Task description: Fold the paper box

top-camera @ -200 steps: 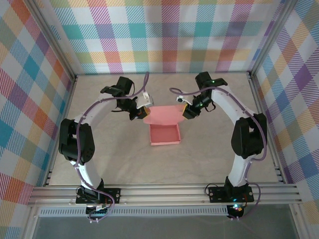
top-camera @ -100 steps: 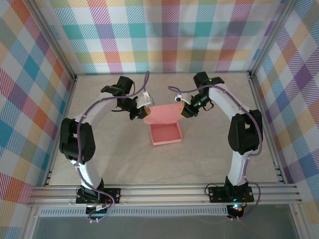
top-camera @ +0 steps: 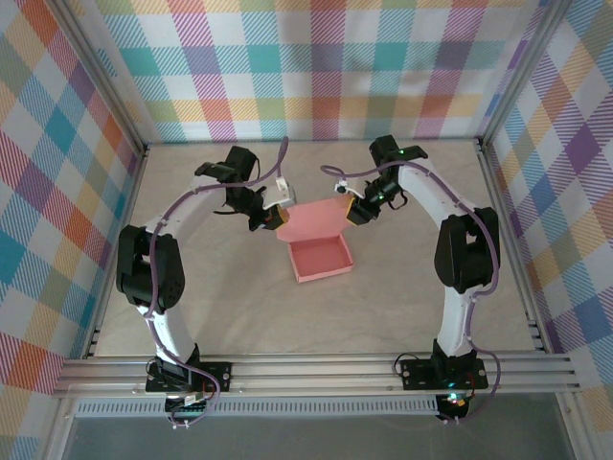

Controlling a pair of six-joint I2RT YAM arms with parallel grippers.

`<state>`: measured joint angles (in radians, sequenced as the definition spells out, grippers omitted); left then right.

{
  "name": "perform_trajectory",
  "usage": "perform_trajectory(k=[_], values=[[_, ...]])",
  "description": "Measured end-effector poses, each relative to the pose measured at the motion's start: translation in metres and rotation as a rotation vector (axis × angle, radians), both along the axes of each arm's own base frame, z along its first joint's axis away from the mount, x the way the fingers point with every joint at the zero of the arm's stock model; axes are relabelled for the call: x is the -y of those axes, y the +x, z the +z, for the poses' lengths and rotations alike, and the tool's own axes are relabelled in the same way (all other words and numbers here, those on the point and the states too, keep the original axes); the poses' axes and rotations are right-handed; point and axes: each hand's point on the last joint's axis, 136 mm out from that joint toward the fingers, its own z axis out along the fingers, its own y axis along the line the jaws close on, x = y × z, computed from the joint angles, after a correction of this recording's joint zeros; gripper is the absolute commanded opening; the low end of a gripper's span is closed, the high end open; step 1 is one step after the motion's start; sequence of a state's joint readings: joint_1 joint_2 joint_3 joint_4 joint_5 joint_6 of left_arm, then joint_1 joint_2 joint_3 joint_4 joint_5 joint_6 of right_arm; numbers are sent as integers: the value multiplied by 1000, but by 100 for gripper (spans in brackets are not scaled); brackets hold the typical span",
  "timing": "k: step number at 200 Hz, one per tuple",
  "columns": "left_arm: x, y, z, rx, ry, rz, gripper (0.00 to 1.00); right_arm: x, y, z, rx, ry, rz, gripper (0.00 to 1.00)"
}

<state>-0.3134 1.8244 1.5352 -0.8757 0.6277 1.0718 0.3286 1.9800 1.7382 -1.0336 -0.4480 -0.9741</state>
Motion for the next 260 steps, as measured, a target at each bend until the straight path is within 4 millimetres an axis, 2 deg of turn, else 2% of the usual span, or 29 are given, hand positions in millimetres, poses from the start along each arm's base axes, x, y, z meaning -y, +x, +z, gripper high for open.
perform_trajectory(k=[40, 63, 102, 129, 177, 239, 260], values=[[0, -4, 0, -4, -1, -19, 0, 1, 4, 0, 19, 6, 16, 52], [0, -4, 0, 0, 0, -22, 0, 5, 6, -3, 25, 19, 19, 54], [-1, -9, -3, 6, -1, -40, 0, 21, 8, -5, 24, 18, -4, 53], [-1, -9, -2, 11, -2, -44, 0, 27, 7, 0, 34, 20, -17, 50], [-1, -10, -2, 15, -4, -53, 0, 22, 0, 6, 37, 23, 21, 37], [-1, -11, -2, 14, -6, -60, 0, 7, -1, 8, 35, 26, 61, 35], [-1, -11, -2, 10, -4, -60, 0, 4, -1, 5, 30, 24, 66, 31]])
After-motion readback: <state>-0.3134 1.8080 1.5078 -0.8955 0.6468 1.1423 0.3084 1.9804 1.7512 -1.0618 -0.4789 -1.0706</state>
